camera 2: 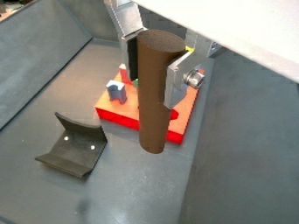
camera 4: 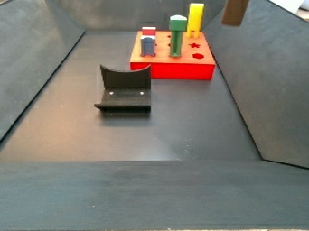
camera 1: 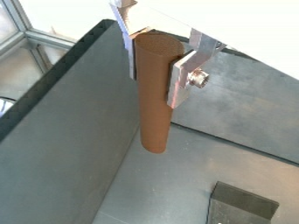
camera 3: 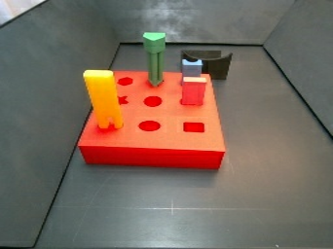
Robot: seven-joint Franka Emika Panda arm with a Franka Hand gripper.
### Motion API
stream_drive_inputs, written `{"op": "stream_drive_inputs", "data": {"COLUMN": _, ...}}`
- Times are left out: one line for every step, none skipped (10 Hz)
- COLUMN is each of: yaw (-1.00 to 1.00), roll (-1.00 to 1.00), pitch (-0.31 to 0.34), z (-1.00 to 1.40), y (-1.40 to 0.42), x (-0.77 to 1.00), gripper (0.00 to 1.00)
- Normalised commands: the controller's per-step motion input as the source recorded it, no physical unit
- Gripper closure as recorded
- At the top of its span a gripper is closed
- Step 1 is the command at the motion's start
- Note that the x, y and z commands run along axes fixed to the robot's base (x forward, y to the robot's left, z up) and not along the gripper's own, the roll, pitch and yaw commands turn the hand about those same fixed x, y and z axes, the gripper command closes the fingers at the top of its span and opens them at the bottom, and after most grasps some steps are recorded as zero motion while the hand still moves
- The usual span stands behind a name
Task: Pick up the oval object. Move up. Move to above the board. Insert the oval object.
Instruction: Move to above the board.
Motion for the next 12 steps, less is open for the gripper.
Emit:
{"op": "stream_drive_inputs", "data": {"yaw": 1.0, "roll": 0.1, "pitch": 0.308, "z": -0.02, "y": -1.0, "x": 0.34, "gripper": 1.0}}
{"op": "stream_drive_inputs", "data": {"yaw": 1.0, "roll": 0.11, "pitch": 0.313, "z": -0.03, "y": -1.0, "x": 0.35, "gripper": 1.0}}
{"op": "stream_drive_inputs", "data": {"yaw": 1.0, "roll": 0.13, "pitch": 0.341, "z": -0.02, "y": -1.0, "x": 0.35, "gripper": 1.0}}
{"op": "stream_drive_inputs", "data": {"yaw": 0.9, "roll": 0.06, "pitch": 0.39, "z": -0.02, "y": -1.0, "x": 0.37, "gripper": 1.0}}
{"op": "stream_drive_inputs", "data": {"yaw": 0.67, "roll": 0.07, "pitch": 0.319, "z": -0.02, "y": -1.0, "x": 0.37, "gripper": 1.0}}
{"op": "stream_drive_inputs", "data": {"yaw": 0.45, "roll": 0.07, "pitch": 0.246, "z": -0.02, "y": -1.0, "x": 0.38, "gripper": 1.0}}
{"op": "stream_drive_inputs", "data": {"yaw": 0.28, "roll": 0.03, "pitch": 0.186, "z": -0.01, "y": -1.0, "x": 0.39, "gripper": 1.0}}
{"op": "stream_drive_inputs", "data": {"yaw": 0.13, "roll": 0.03, "pitch": 0.128, "z": -0.01, "y": -1.0, "x": 0.39, "gripper": 1.0}}
{"op": "stream_drive_inputs", "data": {"yaw": 0.08, "roll": 0.03, "pitch": 0.115, "z": -0.01, "y": -1.0, "x": 0.4, "gripper": 1.0}}
{"op": "stream_drive_inputs", "data": {"yaw": 0.05, "roll": 0.02, "pitch": 0.115, "z": -0.01, "y": -1.0, "x": 0.41, "gripper": 1.0}}
{"op": "stream_drive_inputs", "data": {"yaw": 0.02, "roll": 0.01, "pitch": 0.119, "z": 0.0, "y": -1.0, "x": 0.43, "gripper": 1.0}}
{"op": "stream_drive_inputs", "data": {"yaw": 0.02, "roll": 0.02, "pitch": 0.121, "z": 0.0, "y": -1.0, "x": 0.44, "gripper": 1.0}}
